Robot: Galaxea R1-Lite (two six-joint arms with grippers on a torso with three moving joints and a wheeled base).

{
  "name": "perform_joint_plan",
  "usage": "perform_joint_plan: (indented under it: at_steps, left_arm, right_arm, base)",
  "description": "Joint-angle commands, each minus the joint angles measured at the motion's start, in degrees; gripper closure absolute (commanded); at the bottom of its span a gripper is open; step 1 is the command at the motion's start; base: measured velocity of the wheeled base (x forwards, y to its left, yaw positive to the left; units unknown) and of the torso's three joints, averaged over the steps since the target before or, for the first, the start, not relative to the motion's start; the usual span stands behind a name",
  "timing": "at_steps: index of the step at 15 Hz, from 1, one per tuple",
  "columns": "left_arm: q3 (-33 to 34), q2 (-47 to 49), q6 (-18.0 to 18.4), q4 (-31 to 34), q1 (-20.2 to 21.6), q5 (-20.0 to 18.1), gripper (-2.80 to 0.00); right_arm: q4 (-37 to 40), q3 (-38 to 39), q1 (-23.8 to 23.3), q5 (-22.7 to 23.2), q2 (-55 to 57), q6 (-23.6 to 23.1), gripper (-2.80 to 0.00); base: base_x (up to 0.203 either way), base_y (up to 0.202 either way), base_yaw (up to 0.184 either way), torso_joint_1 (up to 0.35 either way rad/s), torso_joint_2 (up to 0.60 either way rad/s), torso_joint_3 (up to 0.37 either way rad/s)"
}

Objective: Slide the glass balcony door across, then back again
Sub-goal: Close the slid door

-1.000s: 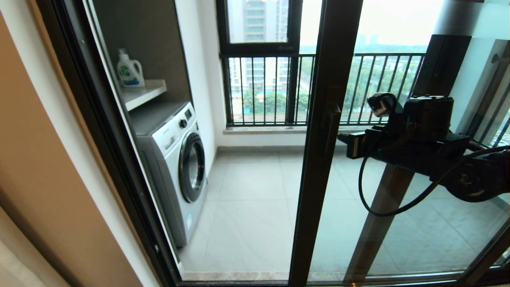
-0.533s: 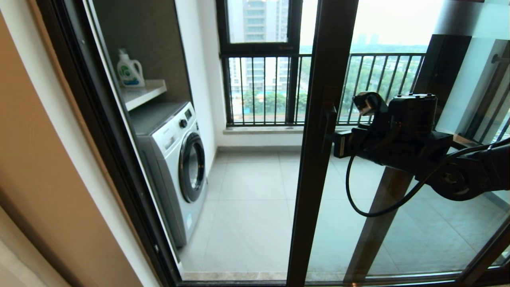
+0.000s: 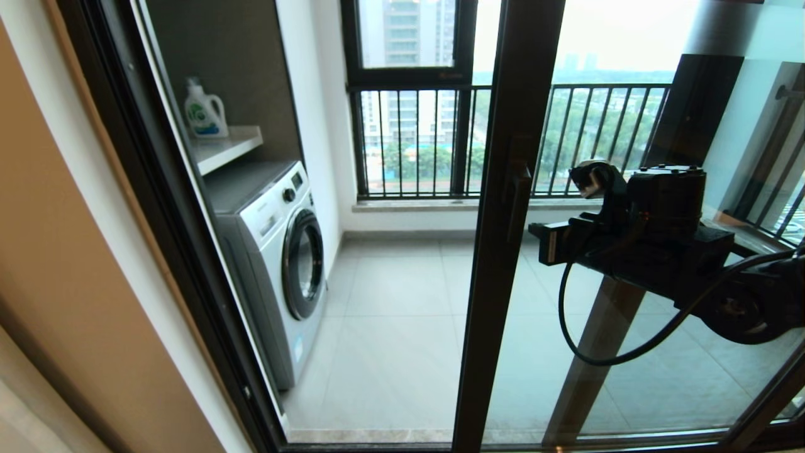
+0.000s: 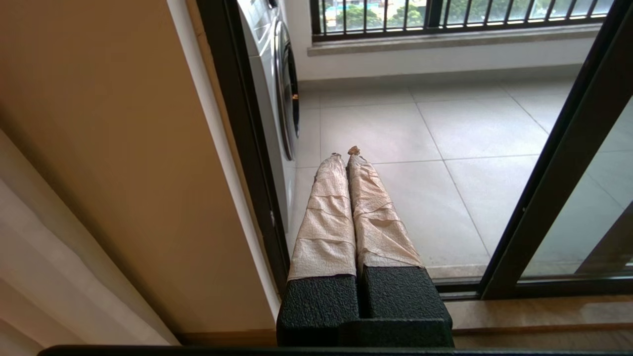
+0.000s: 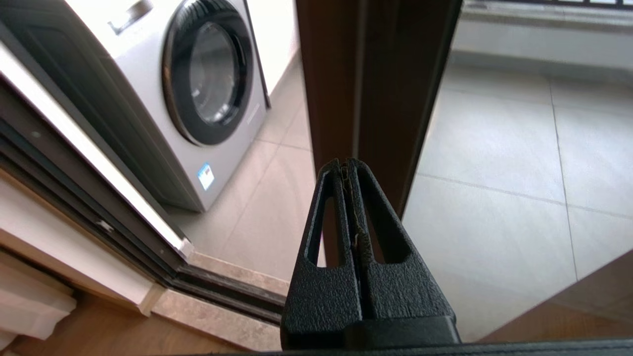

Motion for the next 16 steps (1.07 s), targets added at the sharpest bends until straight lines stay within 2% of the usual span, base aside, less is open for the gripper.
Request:
perform_joint_plan:
  at_steps: [1,6,16]
  left_arm:
    - [0.09,0.09,0.0,0.0,0.0,-0.04,0.0]
    - [0.09,0.09,0.09,0.0,0.0,0.05,0.0]
    - [0.09,0.09,0.0,0.0,0.0,-0.04,0.0]
  right_arm:
    - [-1.43,2.35,0.08,-0.45,-4.29,0.02,0.0]
    - [0.72,-3.45,-3.28,-2.68,-4.7,-0.26,0.0]
    - [1.47,-16.69,-3.66,-2.04,7.43,0.04,0.0]
  base:
    - [0.0,0.0,0.0,0.0,0.0,0.0]
    - [0.0,0.0,0.0,0.0,0.0,0.0]
    - [0.0,0.0,0.0,0.0,0.0,0.0]
